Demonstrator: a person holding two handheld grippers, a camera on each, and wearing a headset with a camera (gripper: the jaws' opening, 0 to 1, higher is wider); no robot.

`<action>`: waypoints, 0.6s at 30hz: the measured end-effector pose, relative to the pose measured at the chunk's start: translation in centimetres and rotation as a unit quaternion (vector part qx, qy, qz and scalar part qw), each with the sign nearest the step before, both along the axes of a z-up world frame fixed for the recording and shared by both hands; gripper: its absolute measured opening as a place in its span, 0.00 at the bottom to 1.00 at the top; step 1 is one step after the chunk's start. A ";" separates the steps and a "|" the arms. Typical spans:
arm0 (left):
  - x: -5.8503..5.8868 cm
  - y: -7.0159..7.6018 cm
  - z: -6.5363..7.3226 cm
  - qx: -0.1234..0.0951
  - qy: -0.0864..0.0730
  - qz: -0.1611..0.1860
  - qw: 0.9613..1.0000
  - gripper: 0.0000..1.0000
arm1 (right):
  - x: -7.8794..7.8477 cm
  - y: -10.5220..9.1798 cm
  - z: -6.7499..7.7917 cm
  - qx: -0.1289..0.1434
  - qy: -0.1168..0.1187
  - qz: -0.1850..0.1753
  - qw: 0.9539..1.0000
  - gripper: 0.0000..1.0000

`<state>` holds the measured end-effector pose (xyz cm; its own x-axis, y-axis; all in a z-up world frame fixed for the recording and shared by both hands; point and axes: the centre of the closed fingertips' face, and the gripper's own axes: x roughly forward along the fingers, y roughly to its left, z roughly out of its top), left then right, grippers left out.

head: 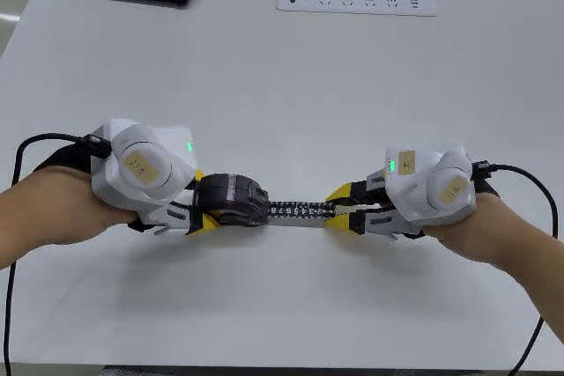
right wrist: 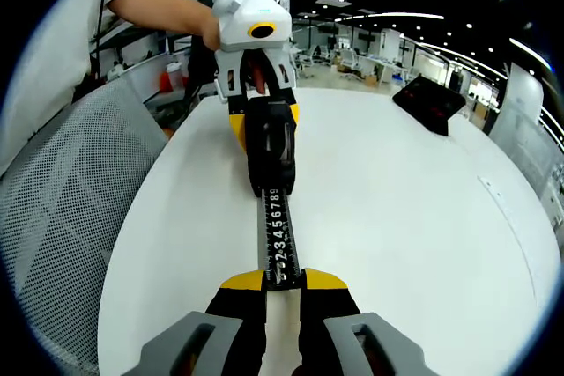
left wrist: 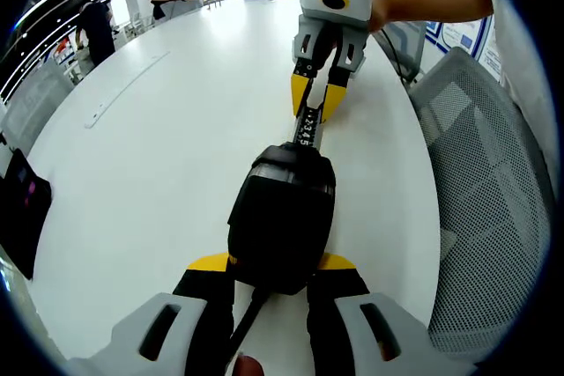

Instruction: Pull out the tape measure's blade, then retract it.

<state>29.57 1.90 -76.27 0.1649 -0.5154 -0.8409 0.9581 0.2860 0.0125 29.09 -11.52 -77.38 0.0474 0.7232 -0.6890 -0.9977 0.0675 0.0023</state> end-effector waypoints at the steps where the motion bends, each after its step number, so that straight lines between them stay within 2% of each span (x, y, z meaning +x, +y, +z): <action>1: 0.0 0.0 0.0 0.000 0.000 0.000 1.000 0.27 | 0.0 -0.1 0.0 -0.001 0.000 0.000 1.000 0.09; 18: 0.0 0.0 0.0 0.001 -0.001 0.000 1.000 0.26 | 0.0 -1.7 0.0 -0.011 -0.003 -0.003 1.000 0.09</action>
